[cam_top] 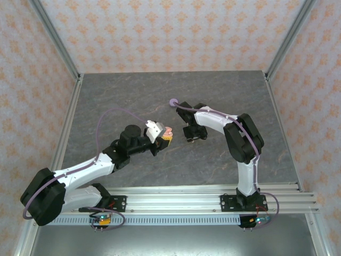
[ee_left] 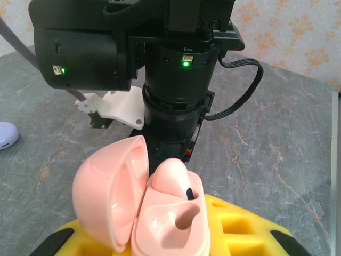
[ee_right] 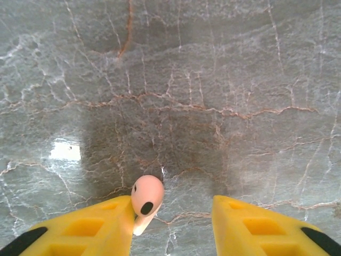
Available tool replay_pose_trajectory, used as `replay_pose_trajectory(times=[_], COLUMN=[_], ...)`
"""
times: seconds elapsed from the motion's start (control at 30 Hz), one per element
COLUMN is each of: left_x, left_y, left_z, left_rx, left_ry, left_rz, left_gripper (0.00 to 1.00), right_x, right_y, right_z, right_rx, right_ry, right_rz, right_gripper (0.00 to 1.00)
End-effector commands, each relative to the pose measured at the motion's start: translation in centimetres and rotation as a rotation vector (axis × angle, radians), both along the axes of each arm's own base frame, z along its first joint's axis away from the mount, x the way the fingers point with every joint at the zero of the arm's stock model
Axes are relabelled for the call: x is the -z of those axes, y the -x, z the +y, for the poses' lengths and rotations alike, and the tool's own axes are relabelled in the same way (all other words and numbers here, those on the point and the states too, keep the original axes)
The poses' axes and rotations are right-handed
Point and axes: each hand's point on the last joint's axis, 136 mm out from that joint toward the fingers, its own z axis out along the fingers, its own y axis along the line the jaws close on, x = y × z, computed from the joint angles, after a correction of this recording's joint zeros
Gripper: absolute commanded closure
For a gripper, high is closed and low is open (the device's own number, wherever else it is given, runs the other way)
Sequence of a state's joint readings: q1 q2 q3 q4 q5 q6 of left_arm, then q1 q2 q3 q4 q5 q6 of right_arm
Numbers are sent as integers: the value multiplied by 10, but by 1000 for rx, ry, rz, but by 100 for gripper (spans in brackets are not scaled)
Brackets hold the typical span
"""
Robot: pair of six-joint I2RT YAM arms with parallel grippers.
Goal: Insert the wireless bluetooth earbuds into the charging case
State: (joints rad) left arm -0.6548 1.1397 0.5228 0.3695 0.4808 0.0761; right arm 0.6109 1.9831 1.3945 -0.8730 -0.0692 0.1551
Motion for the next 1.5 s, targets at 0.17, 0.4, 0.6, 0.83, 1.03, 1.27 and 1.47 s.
replay_pose_trajectory(times=[0.17, 0.4, 0.6, 0.83, 1.03, 1.27, 1.47], left_x=[-14, -13, -12, -12, -13, -15, -16], left_y=[-7, -8, -8, -10, -10, -10, -10], left_z=[-1, -2, -1, -1, -2, -2, -2], left_rx=[-24, -27, -32, -35, -33, -34, -32], left_ry=[15, 11, 9, 7, 9, 10, 11], left_rz=[-21, -16, -14, -12, -14, -16, -20], left_gripper=[92, 92, 92, 92, 92, 92, 92], right_x=[-18, -8, -7, -7, -20, -38, -33], right_y=[3, 10, 14, 17, 14, 9, -3], right_z=[-7, -8, -18, -25, -19, 6, 11], right_rx=[-30, -37, -46, -63, -55, -4, 148], right_ry=[34, 33, 85, 118, 71, -87, -151], right_rz=[-19, 17, 25, 33, 4, -33, -38], right_gripper=[58, 55, 54, 54, 54, 54, 56])
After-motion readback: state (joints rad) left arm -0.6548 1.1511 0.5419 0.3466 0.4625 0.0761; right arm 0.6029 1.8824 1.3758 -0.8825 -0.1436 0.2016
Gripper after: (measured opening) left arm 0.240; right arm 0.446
